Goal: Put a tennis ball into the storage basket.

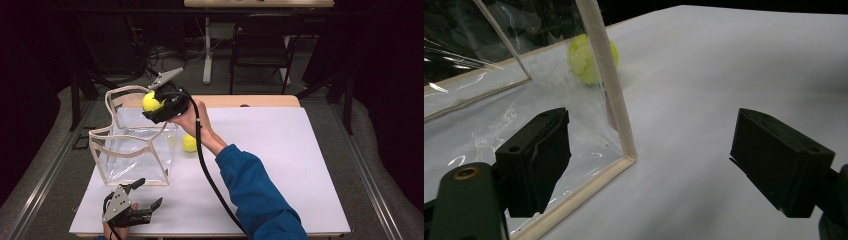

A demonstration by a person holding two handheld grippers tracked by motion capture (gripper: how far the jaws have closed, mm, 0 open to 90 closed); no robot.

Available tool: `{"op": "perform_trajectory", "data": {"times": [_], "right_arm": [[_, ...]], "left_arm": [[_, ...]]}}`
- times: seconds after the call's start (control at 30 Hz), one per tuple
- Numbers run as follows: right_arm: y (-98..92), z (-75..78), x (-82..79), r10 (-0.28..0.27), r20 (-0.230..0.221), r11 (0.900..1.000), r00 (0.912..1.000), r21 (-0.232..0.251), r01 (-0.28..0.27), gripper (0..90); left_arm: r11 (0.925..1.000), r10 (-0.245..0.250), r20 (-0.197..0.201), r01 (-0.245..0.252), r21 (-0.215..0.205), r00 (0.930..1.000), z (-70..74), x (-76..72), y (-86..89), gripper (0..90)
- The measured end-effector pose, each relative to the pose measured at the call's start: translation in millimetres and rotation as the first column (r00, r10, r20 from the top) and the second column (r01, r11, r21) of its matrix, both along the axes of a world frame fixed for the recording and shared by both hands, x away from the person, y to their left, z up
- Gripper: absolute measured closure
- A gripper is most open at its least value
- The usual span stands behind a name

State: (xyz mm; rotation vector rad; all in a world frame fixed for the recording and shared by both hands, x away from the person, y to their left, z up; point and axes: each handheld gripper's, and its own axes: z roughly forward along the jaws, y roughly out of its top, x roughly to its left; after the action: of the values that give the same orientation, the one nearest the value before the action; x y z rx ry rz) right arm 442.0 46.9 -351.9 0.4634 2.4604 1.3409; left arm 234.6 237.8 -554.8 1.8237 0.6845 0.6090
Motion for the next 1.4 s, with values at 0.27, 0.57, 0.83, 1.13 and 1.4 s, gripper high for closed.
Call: {"op": "perform_trajectory", "data": {"times": [0.27, 0.57, 0.83, 1.13, 1.4], "right_arm": [[6.0, -1.3, 4.2, 0.009, -0.016, 1.0, 0.9998, -0.015, -0.009, 26.5], [13.9, -2.6, 7.3, 0.021, -0.031, 0.998, 0.9993, -0.059, -0.023, 26.5], [20.4, -4.3, 9.1, 0.032, -0.047, 0.994, 0.9984, -0.105, -0.036, 26.5], [24.5, -4.8, 10.0, 0.032, -0.069, 0.991, 0.9971, -0.129, -0.04, 26.4], [26.4, -7.3, 10.8, 0.037, -0.082, 0.988, 0.996, -0.144, -0.048, 26.3]], "left_arm": [[1.0, -0.001, -0.002, 0.001, 0.0, 1.0, -0.1, 0.0, -0.3, 15.9], [1.0, -0.003, -0.002, 0.003, 0.0, 1.0, 0.0, -0.1, -0.2, 15.9], [1.0, -0.004, -0.002, 0.004, 0.0, 1.0, 0.1, -0.1, -0.2, 15.9], [1.0, -0.006, -0.001, 0.006, 0.0, 1.0, 0.1, -0.1, -0.3, 15.9], [1.0, -0.005, -0.001, 0.005, 0.001, 1.0, 0.2, -0.1, -0.3, 15.9]]}}
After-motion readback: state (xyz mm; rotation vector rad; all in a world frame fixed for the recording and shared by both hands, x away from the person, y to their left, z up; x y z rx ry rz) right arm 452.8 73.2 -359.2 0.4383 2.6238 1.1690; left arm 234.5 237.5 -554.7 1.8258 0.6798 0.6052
